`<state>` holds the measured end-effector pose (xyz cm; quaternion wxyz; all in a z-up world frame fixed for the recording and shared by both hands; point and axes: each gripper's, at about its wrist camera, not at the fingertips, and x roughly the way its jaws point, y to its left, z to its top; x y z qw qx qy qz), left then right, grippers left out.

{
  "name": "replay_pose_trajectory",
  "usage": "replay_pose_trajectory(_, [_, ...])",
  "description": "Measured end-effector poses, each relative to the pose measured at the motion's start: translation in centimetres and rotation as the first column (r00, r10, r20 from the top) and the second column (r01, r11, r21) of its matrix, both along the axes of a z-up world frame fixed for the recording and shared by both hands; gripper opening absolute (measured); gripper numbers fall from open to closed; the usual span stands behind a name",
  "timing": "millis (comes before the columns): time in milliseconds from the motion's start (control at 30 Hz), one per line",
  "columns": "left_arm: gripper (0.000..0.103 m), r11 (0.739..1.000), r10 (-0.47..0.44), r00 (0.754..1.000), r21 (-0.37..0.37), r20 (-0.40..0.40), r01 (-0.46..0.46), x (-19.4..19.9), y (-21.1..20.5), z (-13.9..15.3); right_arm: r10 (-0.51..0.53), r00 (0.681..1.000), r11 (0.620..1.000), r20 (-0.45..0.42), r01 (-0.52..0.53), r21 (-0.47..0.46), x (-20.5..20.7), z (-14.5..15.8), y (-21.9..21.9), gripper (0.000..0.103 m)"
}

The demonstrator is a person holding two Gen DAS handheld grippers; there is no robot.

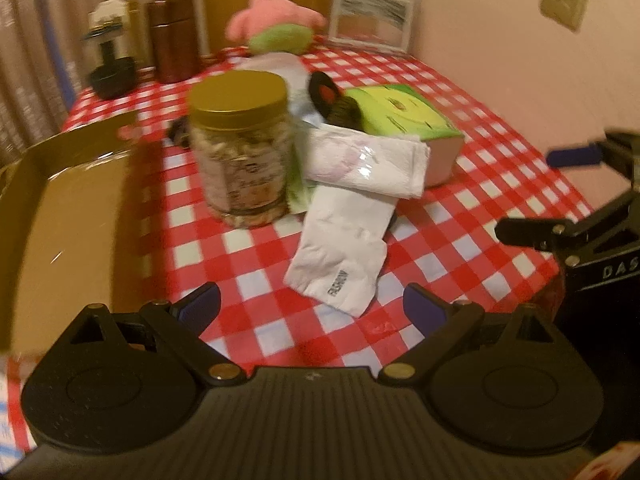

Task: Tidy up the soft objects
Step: 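Grasp the white FASHION sock with the left tool while the right tool grasps the pink-printed paper towel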

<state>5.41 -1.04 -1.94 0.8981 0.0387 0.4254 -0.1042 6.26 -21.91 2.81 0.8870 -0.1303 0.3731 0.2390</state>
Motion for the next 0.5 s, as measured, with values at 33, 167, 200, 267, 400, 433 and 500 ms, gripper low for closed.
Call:
replay_pose_trajectory(33, [0.097, 1.000, -0.020, 1.000, -0.002, 0.000, 0.020, 0.6, 0.0, -0.4, 0.014, 1.000, 1.000, 0.003, -0.014, -0.009, 0.3, -0.2, 0.1, 0.102])
replay_pose_trajectory(167, [0.092, 0.997, -0.082, 0.996, -0.010, -0.025, 0.082, 3.0, 0.2, -2.3, 0.065, 0.998, 0.997, 0.011, -0.064, -0.045, 1.8, -1.2, 0.8, 0.102])
replay_pose_trajectory(200, [0.092, 0.995, -0.101, 0.994, -0.016, -0.032, 0.100, 3.6, 0.2, -2.9, 0.073, 0.997, 0.996, 0.015, -0.072, -0.053, 2.1, -1.4, 0.9, 0.102])
replay_pose_trajectory(267, [0.089, 0.992, -0.126, 0.991, -0.030, -0.048, 0.125, 4.8, 0.3, -3.8, 0.090, 0.996, 0.994, 0.025, -0.088, -0.069, 2.7, -1.8, 1.3, 0.098])
replay_pose_trajectory(400, [0.083, 0.985, -0.168, 0.984, -0.054, -0.065, 0.165, 6.6, 0.1, -5.6, 0.130, 0.991, 0.986, 0.044, -0.125, -0.109, 3.8, -2.8, 2.1, 0.093])
replay_pose_trajectory(433, [0.081, 0.984, -0.175, 0.982, -0.055, -0.065, 0.171, 6.9, 0.0, -5.9, 0.137, 0.989, 0.984, 0.051, -0.130, -0.119, 4.1, -3.0, 2.3, 0.093])
replay_pose_trajectory(500, [0.078, 0.981, -0.188, 0.980, -0.058, -0.070, 0.184, 7.5, -0.1, -6.4, 0.148, 0.987, 0.981, 0.065, -0.139, -0.133, 4.4, -3.4, 2.5, 0.092])
